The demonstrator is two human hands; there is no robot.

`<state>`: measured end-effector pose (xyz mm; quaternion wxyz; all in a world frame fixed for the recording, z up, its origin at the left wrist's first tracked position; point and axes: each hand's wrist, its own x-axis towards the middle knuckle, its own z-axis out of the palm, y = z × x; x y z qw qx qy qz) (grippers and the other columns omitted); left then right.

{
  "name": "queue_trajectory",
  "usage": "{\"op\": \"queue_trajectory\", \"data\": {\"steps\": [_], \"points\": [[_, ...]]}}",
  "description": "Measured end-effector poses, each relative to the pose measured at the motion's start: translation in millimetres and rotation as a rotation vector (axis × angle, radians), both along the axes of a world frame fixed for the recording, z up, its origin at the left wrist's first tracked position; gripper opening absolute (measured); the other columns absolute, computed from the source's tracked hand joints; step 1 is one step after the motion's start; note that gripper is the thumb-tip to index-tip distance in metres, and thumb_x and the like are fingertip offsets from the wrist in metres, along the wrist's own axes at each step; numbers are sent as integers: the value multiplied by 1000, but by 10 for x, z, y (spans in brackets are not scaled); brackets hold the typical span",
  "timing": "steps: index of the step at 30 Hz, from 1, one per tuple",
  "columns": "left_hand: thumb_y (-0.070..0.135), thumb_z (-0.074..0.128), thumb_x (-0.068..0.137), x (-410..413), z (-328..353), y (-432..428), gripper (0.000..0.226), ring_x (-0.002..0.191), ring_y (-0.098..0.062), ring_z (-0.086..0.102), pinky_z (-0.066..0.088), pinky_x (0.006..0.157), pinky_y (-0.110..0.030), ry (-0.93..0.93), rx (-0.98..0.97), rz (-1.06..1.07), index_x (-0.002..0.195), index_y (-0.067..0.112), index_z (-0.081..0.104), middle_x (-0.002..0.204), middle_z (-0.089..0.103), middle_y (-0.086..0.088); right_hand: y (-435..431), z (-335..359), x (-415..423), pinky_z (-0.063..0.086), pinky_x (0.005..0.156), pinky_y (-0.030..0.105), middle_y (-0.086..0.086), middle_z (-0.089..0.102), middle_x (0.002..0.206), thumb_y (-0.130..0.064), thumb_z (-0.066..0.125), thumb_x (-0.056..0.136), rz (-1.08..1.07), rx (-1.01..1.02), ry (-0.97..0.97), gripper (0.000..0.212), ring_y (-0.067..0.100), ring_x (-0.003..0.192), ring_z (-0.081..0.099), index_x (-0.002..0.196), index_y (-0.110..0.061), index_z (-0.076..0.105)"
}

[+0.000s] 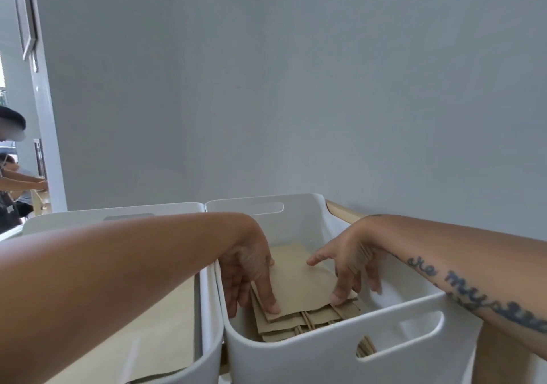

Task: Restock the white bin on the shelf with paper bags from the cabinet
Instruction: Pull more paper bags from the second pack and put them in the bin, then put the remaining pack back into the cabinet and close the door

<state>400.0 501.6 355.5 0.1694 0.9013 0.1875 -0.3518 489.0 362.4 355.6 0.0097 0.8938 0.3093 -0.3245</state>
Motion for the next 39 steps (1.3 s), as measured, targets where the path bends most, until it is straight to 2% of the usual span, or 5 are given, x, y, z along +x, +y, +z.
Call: {"op": "queue_trajectory", "data": {"steps": [4, 10, 18, 32, 39], "points": [[31, 66, 84, -19, 165, 51, 100, 71, -24, 63, 51, 74, -28, -191, 83, -51, 149, 23, -11, 97, 61, -16, -131, 144, 17, 55, 73, 39, 26, 49, 128, -22, 73, 78, -66, 133, -39, 86, 36, 111, 56, 145, -33, 20], [37, 57, 89, -214, 817, -1, 67, 91, -22, 61, 45, 84, -34, -544, 230, -88, 145, 18, 25, 102, 61, -5, -538, 621, -240, 54, 73, 39, 7, 51, 112, -24, 66, 84, -76, 385, -145, 61, 30, 109, 55, 139, -19, 40], [22, 48, 96, -639, 981, -1089, 41, 97, -24, 55, 37, 83, -33, -989, -38, -153, 136, 15, 43, 118, 60, -8, -1918, 790, -787, 53, 84, 45, 5, 58, 108, -25, 63, 86, -249, 563, -245, 48, 29, 107, 59, 131, -19, 47], [15, 45, 93, -600, -481, -3066, 45, 132, -31, 35, 22, 111, -41, -1004, 282, -426, 137, 20, 43, 139, 44, -12, -4211, -1079, -1371, 49, 72, 35, 5, 56, 108, -25, 63, 86, -679, 443, -123, 43, 23, 100, 55, 127, -17, 50], [16, 47, 93, -733, -1933, -3952, 43, 130, -28, 41, 32, 108, -38, -742, -106, -505, 135, 14, 44, 142, 45, -11, -5188, -2007, -1838, 40, 96, 29, 12, 54, 128, -21, 68, 82, -840, 326, -239, 49, 25, 119, 51, 127, -11, 53]]}}
